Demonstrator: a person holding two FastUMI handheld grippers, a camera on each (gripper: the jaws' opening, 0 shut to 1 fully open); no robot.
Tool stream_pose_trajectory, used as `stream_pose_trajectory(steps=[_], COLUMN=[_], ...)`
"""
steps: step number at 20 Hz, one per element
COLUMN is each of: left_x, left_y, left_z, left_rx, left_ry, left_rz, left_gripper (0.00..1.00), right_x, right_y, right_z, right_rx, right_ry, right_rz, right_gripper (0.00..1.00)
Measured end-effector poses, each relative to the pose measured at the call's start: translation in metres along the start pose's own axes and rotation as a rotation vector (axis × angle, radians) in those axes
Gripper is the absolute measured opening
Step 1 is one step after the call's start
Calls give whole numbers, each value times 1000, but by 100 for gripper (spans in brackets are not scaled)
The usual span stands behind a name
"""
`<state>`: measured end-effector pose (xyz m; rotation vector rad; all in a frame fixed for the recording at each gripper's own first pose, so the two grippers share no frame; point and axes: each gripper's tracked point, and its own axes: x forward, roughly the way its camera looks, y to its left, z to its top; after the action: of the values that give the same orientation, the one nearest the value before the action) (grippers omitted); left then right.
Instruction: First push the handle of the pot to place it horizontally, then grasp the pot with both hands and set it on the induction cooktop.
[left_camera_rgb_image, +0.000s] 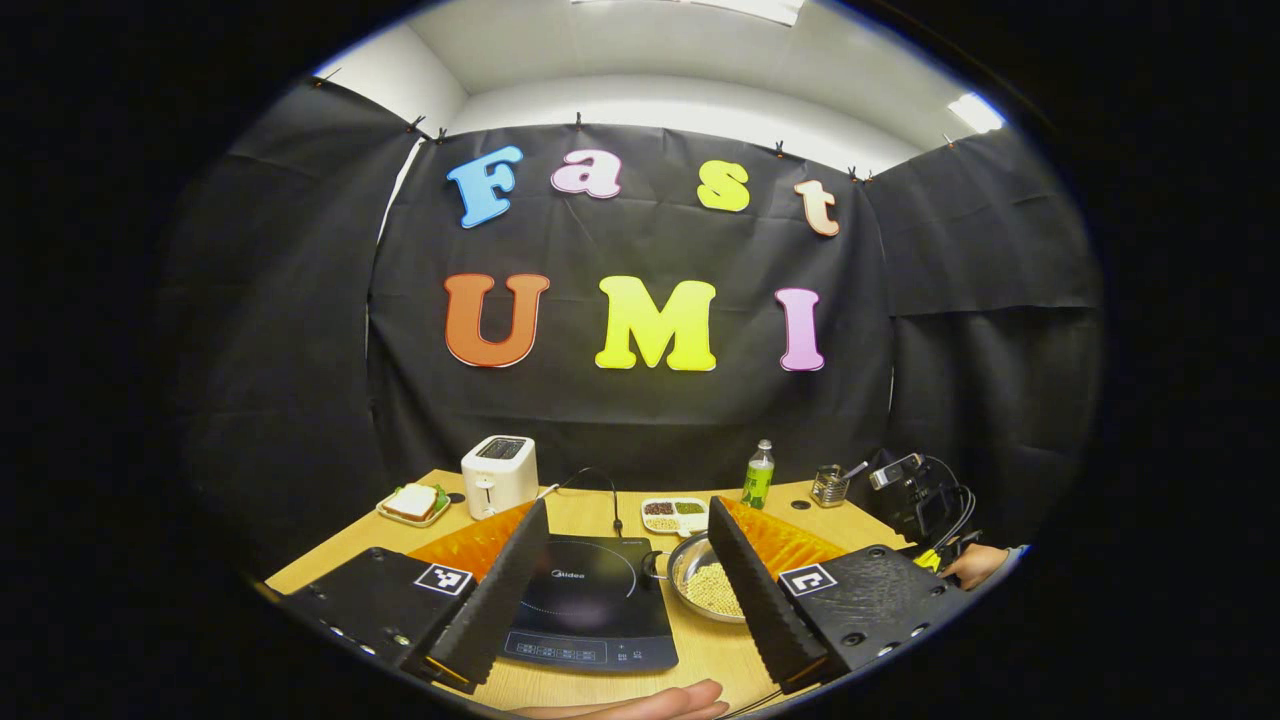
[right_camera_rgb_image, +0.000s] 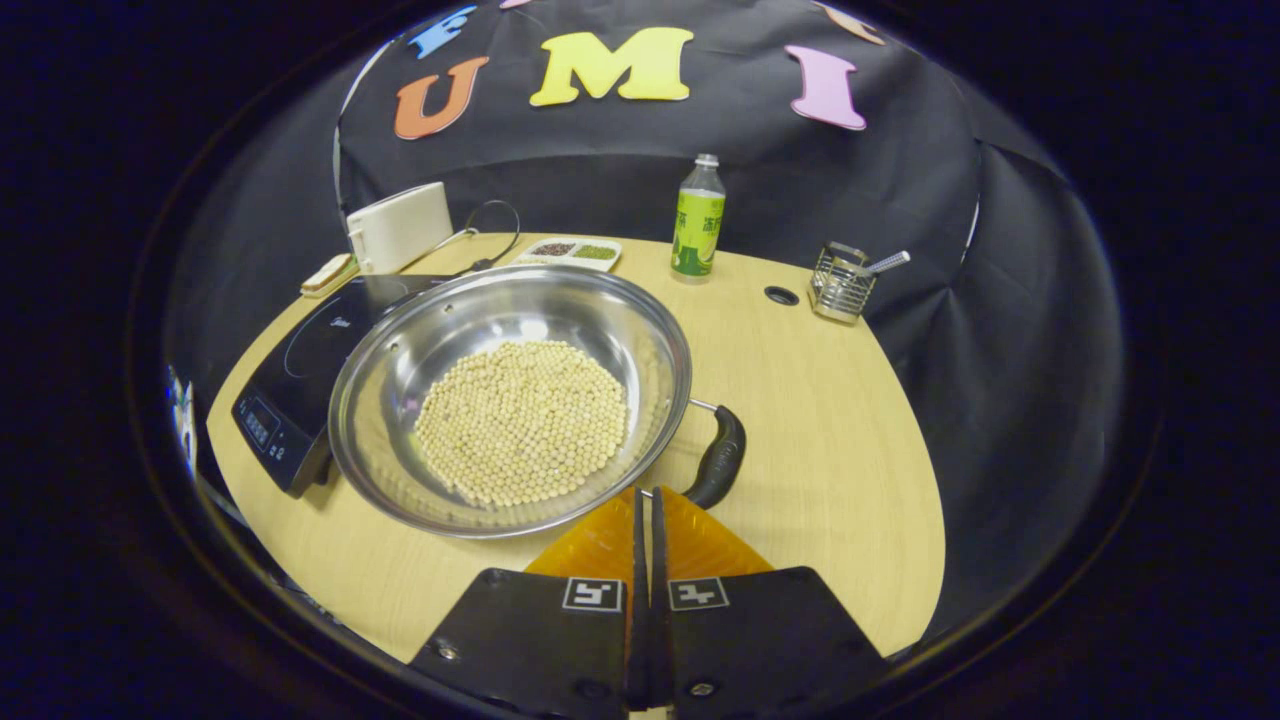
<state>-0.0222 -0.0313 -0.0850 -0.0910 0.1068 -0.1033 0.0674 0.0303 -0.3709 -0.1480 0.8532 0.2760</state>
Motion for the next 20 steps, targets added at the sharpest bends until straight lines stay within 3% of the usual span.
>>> stream_pose_trajectory(steps=[9,16,20], left_x=[50,90,111], left_y=[-7,-9,-1], left_z=[-12,-38,-63], left_rx=[-14,49,82], left_ry=[17,84,124], left_rz=[24,23,95], left_gripper=[95,96,95], right_x=[22,35,32], right_y=[-20,-30,-30], right_z=[19,32,31], right_rx=[38,62,97], right_ry=[-34,-69,-61], right_rz=[-13,2,29], right_gripper=[1,4,2])
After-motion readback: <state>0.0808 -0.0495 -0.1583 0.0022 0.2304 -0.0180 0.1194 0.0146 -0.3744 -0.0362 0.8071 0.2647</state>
